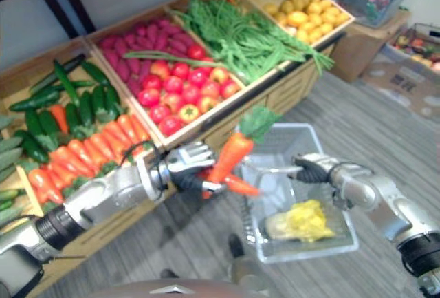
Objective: Pick vegetable in the basket
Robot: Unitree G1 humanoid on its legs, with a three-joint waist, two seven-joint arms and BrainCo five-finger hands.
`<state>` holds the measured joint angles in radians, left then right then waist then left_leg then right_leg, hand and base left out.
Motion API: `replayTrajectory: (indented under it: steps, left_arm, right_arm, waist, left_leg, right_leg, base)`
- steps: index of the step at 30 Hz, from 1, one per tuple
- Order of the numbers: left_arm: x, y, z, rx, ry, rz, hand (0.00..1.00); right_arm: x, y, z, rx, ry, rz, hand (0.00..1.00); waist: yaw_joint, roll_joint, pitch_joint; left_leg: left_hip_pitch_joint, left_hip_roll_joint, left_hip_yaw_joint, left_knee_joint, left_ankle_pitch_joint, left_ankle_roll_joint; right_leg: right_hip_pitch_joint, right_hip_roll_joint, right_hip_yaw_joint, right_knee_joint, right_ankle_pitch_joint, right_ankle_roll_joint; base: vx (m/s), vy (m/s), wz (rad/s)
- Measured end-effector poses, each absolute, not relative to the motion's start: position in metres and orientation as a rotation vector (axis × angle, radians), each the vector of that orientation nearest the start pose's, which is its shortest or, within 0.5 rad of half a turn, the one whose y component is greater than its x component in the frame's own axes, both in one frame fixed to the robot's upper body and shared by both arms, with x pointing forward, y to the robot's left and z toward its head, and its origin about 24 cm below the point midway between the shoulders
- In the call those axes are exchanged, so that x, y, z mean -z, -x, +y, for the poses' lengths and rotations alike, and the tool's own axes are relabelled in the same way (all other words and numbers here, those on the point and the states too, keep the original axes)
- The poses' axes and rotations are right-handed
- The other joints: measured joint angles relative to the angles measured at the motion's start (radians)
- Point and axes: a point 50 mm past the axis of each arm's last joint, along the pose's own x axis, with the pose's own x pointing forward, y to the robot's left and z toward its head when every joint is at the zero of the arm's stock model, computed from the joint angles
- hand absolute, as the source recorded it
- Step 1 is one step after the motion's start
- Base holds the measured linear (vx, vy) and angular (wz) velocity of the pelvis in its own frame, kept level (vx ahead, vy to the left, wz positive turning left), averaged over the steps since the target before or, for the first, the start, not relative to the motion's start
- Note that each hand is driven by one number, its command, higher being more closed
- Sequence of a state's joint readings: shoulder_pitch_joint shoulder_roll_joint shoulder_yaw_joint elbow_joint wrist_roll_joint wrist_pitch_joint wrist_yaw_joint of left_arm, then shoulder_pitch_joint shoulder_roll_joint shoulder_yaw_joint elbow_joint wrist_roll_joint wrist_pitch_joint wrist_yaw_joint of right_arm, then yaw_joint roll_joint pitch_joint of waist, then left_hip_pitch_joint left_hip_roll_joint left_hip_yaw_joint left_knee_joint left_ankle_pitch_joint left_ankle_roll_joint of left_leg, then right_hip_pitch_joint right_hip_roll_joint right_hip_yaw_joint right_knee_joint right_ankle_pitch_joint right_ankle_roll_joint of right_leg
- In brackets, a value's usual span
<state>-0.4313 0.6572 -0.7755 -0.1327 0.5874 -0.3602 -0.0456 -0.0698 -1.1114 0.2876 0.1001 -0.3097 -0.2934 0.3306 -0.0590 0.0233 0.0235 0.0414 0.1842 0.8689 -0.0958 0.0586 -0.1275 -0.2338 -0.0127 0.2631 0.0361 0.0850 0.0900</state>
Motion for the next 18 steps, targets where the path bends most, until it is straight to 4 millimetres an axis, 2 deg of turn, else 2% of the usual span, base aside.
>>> replayTrajectory:
  steps: [3,5,8,14,18]
  left_arm:
    - [-0.104,-0.222,0.053,1.018,-1.131,-0.817,1.00]
    - [-0.104,-0.217,0.048,1.055,-1.092,-0.823,1.00]
    - [-0.101,-0.209,0.039,1.114,-1.054,-0.837,1.00]
    - [-0.096,-0.198,0.027,1.189,-1.018,-0.846,1.00]
    - [-0.092,-0.190,0.022,1.231,-1.000,-0.848,1.00]
  right_arm:
    - [-0.098,-0.249,-0.271,-0.735,1.418,0.137,1.00]
    - [-0.100,-0.250,-0.269,-0.746,1.421,0.131,1.00]
    - [-0.105,-0.252,-0.262,-0.776,1.436,0.104,1.00]
    - [-0.104,-0.251,-0.253,-0.826,1.447,0.085,1.00]
    - [-0.111,-0.254,-0.244,-0.838,1.461,0.030,1.00]
  waist:
    - [-0.016,0.006,-0.004]
    - [-0.016,0.007,-0.005]
    - [-0.020,0.010,-0.008]
    - [-0.021,0.011,-0.008]
    - [-0.023,0.011,-0.008]
  left_leg:
    - [0.009,0.005,0.008,0.000,-0.004,-0.006]
    - [0.022,0.011,0.019,0.004,-0.010,-0.012]
    - [0.011,0.030,0.029,0.069,-0.050,-0.016]
    - [0.010,0.042,0.029,0.100,-0.063,-0.018]
    - [0.013,0.049,0.034,0.120,-0.074,-0.018]
  right_leg:
    - [0.006,0.007,0.006,0.000,0.000,-0.001]
    - [0.016,0.012,0.012,0.000,0.000,-0.001]
    - [0.017,0.010,0.026,0.000,0.000,-0.001]
    - [0.024,0.010,0.028,0.000,-0.004,0.004]
    - [0.028,0.012,0.036,0.000,-0.005,0.005]
  base:
    - [0.01,-0.037,-0.07]
    - [0.00,-0.028,-0.15]
    - [-0.02,-0.037,-0.13]
    - [-0.05,-0.049,-0.02]
    - [-0.04,-0.033,-0.05]
